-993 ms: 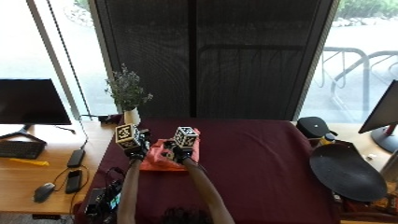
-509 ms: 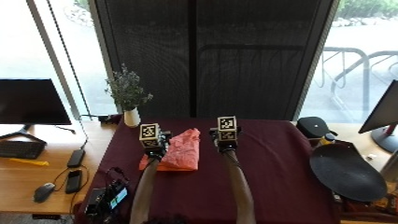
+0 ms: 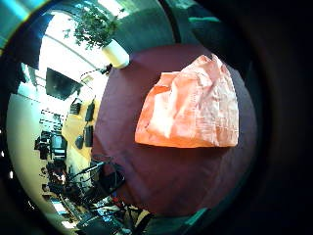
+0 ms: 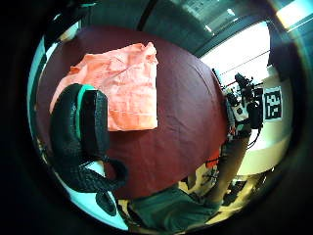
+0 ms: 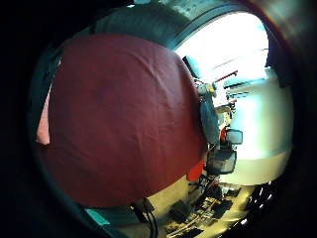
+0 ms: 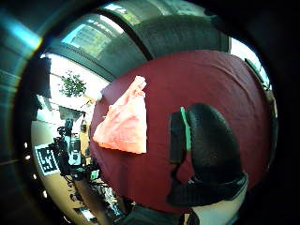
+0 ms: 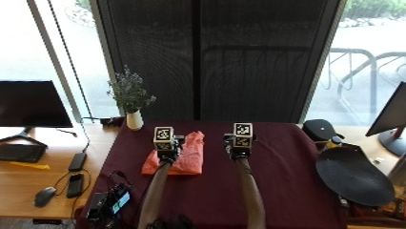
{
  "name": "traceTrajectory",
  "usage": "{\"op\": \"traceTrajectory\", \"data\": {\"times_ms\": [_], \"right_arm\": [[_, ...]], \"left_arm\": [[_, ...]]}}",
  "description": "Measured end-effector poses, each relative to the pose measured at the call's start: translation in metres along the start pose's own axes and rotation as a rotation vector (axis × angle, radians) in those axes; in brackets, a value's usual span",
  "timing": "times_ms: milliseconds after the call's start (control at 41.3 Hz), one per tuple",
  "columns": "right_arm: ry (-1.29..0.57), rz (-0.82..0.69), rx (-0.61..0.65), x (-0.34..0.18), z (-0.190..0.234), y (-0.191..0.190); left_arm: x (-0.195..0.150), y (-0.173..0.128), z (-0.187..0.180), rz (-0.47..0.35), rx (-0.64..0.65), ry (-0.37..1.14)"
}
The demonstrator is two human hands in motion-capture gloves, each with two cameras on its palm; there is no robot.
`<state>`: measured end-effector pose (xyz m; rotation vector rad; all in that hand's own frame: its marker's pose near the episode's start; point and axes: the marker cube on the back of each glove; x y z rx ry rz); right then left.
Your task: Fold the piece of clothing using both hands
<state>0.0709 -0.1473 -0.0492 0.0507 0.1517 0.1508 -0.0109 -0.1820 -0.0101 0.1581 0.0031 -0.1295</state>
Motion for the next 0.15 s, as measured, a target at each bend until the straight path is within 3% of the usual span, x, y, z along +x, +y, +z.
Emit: {"op": "traceTrajectory", "data": {"times_ms": [145], "right_arm": [[-0.011, -0.019, 0.013, -0.0031, 0.0122, -0.0073]], "left_arm": [[0.0020, -0.0029, 0.0023, 0.006, 0.009, 0.013]]}}
